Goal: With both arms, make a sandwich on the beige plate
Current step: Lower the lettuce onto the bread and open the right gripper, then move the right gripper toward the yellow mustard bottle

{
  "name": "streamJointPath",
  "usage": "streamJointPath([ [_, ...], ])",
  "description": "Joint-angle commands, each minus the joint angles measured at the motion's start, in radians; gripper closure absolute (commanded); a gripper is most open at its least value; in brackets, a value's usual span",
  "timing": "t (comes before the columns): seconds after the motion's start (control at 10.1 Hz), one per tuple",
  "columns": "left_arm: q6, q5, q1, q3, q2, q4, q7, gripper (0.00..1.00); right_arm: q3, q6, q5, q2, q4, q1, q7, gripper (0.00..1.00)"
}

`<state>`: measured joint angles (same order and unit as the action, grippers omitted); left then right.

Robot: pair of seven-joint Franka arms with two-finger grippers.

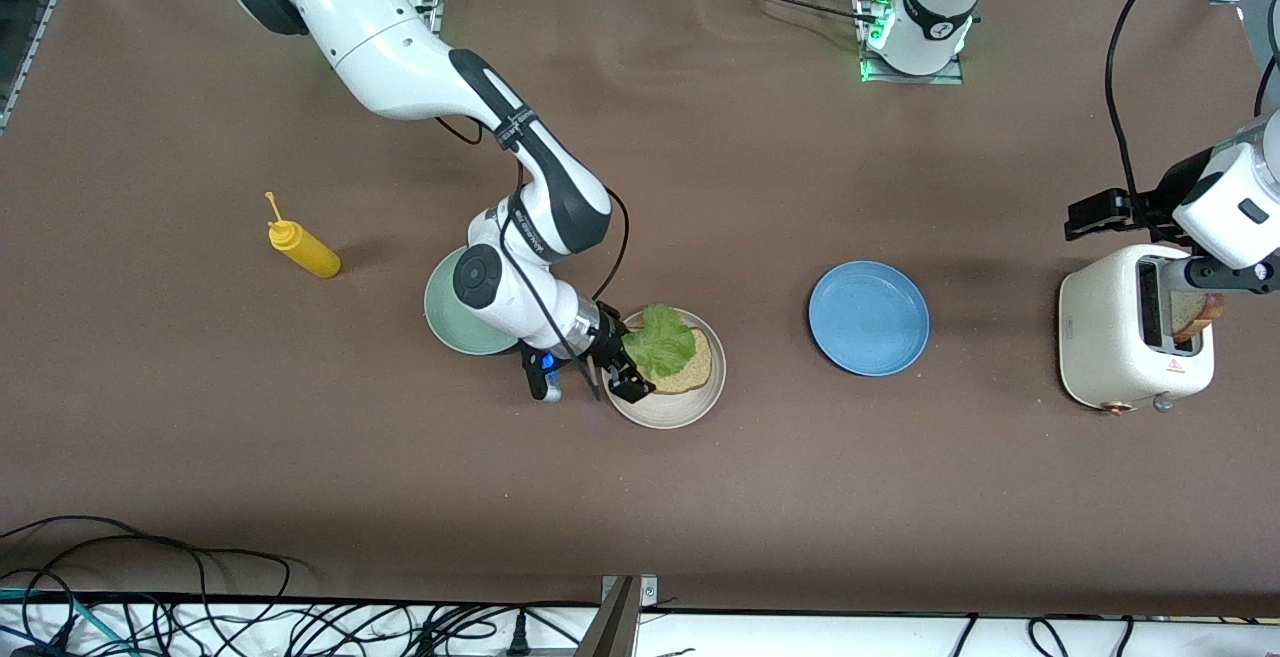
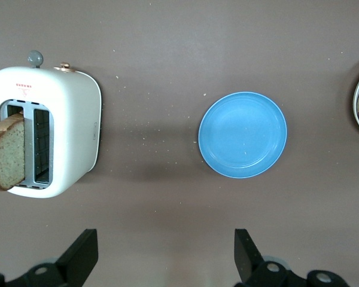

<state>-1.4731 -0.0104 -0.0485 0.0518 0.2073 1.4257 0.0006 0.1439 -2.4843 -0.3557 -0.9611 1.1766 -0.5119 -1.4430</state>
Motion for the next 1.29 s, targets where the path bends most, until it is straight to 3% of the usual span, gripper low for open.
streamJointPath([
  [0.0, -0.006, 0.02, 0.001, -0.003, 0.001, -0.005, 0.001, 0.0, 0.0, 0.005, 0.066, 0.025, -0.012, -0.001, 0.004, 0.0],
  [0.4, -0.006, 0.02, 0.001, -0.003, 0.003, -0.005, 0.001, 0.0, -0.006, 0.118, 0.13, 0.085, -0.012, 0.006, 0.009, 0.0],
  [0.79, -0.007, 0.02, -0.001, -0.003, 0.003, -0.005, 0.001, 0.0, -0.075, 0.385, 0.311, 0.209, -0.005, 0.015, 0.105, 0.0],
  [1.19, -0.007, 0.02, 0.001, -0.003, 0.003, -0.005, 0.001, 0.0, -0.185, 0.655, 0.336, 0.307, 0.001, 0.013, 0.35, 0.0],
])
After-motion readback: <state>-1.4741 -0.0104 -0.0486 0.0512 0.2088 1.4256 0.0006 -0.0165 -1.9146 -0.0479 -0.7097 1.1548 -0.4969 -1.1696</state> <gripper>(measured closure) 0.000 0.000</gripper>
